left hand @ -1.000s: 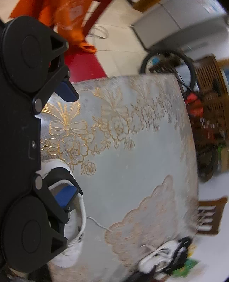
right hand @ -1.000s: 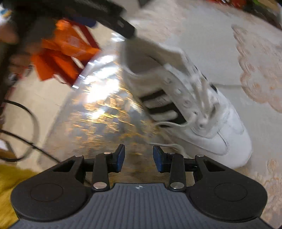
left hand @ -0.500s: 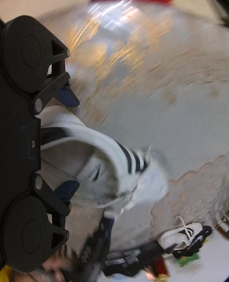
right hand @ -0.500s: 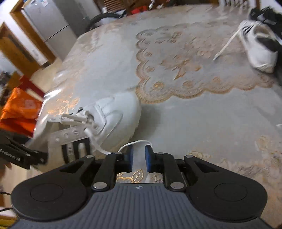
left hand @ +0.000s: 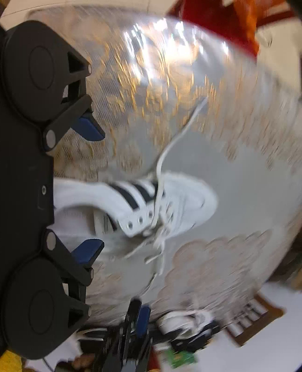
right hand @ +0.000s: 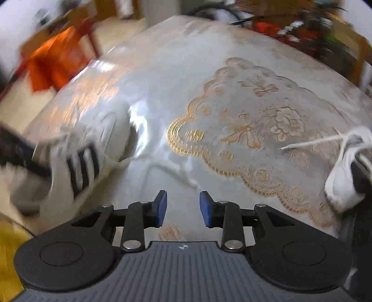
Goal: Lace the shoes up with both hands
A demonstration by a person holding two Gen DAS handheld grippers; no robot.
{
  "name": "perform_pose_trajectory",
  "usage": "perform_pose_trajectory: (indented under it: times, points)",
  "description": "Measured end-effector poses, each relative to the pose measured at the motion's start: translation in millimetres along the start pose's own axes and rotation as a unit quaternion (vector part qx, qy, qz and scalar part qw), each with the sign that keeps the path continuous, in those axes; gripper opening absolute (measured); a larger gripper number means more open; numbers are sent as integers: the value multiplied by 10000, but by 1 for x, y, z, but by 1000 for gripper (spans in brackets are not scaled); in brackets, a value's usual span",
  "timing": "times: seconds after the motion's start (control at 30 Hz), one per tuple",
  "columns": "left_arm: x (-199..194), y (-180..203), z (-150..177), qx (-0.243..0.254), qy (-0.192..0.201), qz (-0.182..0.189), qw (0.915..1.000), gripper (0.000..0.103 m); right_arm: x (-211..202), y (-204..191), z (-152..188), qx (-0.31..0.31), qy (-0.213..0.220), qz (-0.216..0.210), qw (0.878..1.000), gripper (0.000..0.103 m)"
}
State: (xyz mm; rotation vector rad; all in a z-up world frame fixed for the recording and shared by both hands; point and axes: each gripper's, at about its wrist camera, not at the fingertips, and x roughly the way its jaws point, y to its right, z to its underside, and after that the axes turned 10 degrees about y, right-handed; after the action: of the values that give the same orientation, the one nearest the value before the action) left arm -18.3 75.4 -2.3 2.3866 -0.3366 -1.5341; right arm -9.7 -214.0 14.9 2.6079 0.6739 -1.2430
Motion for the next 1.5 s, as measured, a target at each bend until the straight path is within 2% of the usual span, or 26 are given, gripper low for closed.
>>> perform_pose_trajectory:
  times: [0.07,0.17,0.23,0.3,0.4,0.5,0.6,0.67,0.7,0.73,0.77,0.8,0.87,0.9,0.93,0.97,1.0,1.03,1.1,1.2,1.27,1.33,1.4,1.47,1.5]
  points:
    - [-7,-6,5,-168,100,-98,9998,92,-11,-8,-17,-238,271,-345,9988,33]
    - [-10,-12,12,-317,150,-189,9992,93,-10,-44,-52,-522,637,-1212,9892,39]
    - [-6,-17,13,-285,137,-242,9992,93,12,-79,-72,-826,553,-1742,9797,39]
    - [-3,-20,14,-246,155,-167,9994,93,43,-116,-84,-1339,221,-1966,9710,39]
    - [0,-26,16,-225,196,0,9996,93,88,-162,-94,-2252,-409,-1683,9588,39]
    - [3,-31,17,-241,223,177,9993,93,113,-188,-95,-3050,-905,-1319,9388,39]
    - [6,-40,17,-335,187,380,9985,94,115,-197,-84,-3725,-943,-1246,9148,36]
    - [7,-41,17,-329,145,454,9983,94,115,-201,-73,-4210,-739,-1141,8968,20]
    - [7,-42,17,-317,123,485,9982,94,115,-201,-65,-4380,-606,-1075,8905,6]
    - [7,-41,16,-276,110,496,9983,94,115,-201,-60,-4399,-525,-1026,8906,3]
    - [7,-39,15,-191,112,480,9986,95,113,-198,-59,-4216,-463,-971,9004,1]
    - [7,-37,14,-91,122,455,9989,95,107,-191,-67,-3780,-338,-1028,9195,0]
    - [8,-32,12,93,132,386,9991,96,88,-170,-87,-2629,24,-1299,9560,0]
    - [8,-30,11,159,122,360,9992,97,71,-152,-96,-1887,339,-1594,9684,1]
    - [10,-28,11,200,94,337,9992,97,52,-133,-105,-1117,672,-1904,9730,1]
    - [11,-26,10,248,62,310,9992,97,34,-115,-114,-339,1000,-2198,9698,0]
    - [13,-24,9,309,35,274,9991,97,16,-96,-118,317,1349,-2504,9582,0]
    - [14,-22,9,377,20,233,9990,97,-2,-81,-121,849,1708,-2777,9415,0]
    - [15,-17,8,509,0,152,9986,97,-35,-62,-125,1374,2366,-3091,9108,0]
    - [17,-11,5,681,0,42,9977,97,-63,-54,-132,1462,2844,-3214,8913,0]
    - [16,-9,3,771,148,-16,9969,97,-61,-59,-132,1105,2613,-2907,9138,3]
    - [10,-13,-2,774,394,-12,9962,97,-53,-68,-124,749,2230,-2493,9394,14]
    - [0,-18,-5,713,516,72,9961,97,-41,-75,-103,444,1833,-1900,9635,14]
    - [-9,-20,-7,736,655,110,9951,97,-32,-74,-76,254,1526,-1436,9775,15]
    - [-15,-20,-8,781,763,100,9940,97,-27,-72,-65,282,1337,-1350,9814,16]
